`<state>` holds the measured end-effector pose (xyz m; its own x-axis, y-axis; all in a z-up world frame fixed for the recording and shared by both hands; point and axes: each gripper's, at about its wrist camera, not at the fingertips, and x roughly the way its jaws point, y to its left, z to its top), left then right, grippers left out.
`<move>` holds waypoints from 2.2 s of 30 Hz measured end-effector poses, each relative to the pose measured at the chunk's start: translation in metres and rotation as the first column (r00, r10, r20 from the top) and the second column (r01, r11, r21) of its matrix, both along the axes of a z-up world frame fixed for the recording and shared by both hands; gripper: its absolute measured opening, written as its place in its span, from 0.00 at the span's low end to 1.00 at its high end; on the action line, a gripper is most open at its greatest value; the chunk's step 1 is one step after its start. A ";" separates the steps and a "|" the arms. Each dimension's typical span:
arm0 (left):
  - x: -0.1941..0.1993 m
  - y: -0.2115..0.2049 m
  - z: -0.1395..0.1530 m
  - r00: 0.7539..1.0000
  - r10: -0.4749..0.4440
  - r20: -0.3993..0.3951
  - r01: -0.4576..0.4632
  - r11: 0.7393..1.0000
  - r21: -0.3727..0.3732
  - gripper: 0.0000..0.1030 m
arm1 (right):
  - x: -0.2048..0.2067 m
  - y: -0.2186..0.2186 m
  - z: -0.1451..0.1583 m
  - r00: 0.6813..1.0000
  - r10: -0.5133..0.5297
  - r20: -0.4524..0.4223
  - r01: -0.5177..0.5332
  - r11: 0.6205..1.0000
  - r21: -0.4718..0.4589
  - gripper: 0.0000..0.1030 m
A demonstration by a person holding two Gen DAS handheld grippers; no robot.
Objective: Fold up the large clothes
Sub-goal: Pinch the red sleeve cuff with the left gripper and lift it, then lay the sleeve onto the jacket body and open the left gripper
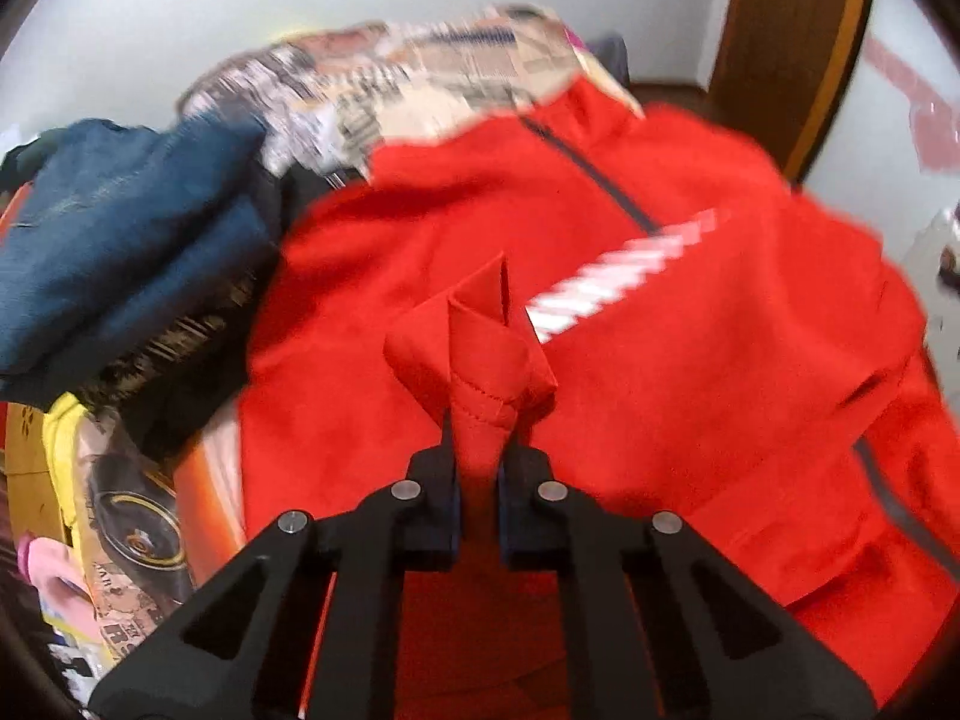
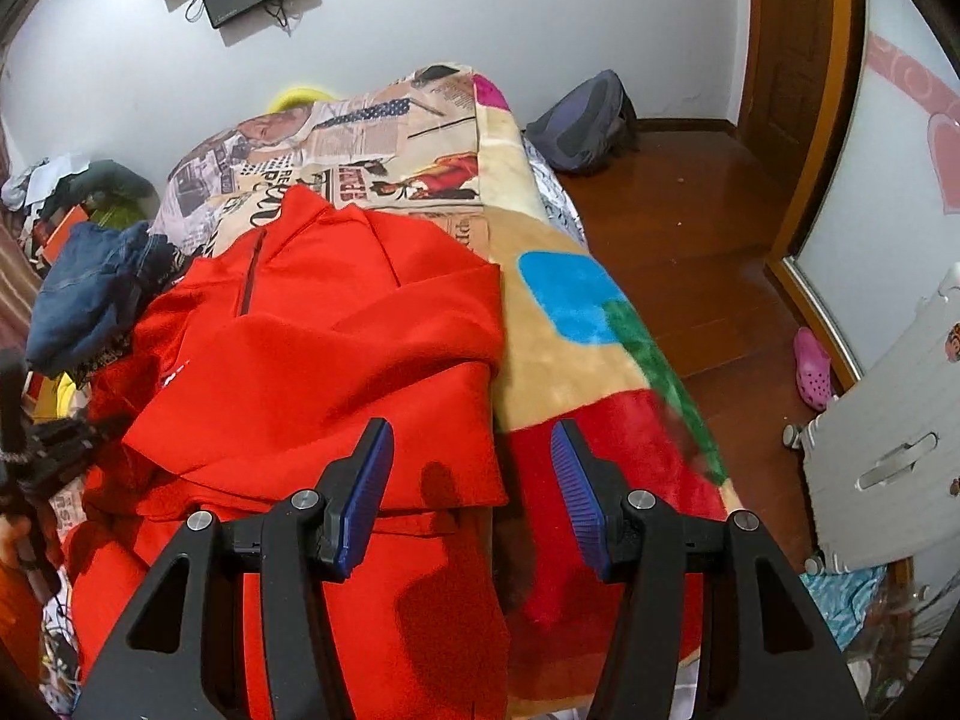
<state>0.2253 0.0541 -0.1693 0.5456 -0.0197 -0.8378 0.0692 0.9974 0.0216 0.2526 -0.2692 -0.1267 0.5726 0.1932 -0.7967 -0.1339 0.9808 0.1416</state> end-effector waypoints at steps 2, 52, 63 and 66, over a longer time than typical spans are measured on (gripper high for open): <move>-0.003 0.009 0.019 0.998 0.025 0.055 -0.025 1.000 -0.015 0.06 | 0.002 0.001 -0.003 1.000 0.009 -0.003 -0.009 1.000 0.004 0.49; -0.025 0.093 0.052 0.975 0.176 0.139 -0.164 0.982 -0.090 0.62 | 0.037 0.068 0.018 0.985 0.168 0.033 -0.165 0.983 -0.085 0.54; 0.069 0.043 0.077 0.974 0.062 0.219 -0.043 0.995 -0.092 0.63 | 0.082 0.104 0.055 0.956 0.240 0.172 -0.229 0.970 -0.076 0.54; 0.099 0.040 0.065 0.982 0.055 0.181 -0.032 0.991 -0.132 0.63 | 0.099 0.114 0.052 0.953 0.254 0.168 -0.246 0.967 -0.068 0.55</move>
<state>0.3244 0.0938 -0.1039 0.6929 -0.0927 -0.7150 0.0323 0.9947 -0.0977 0.3513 -0.1554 -0.0744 0.6411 0.3137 -0.7004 -0.3941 0.9177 0.0502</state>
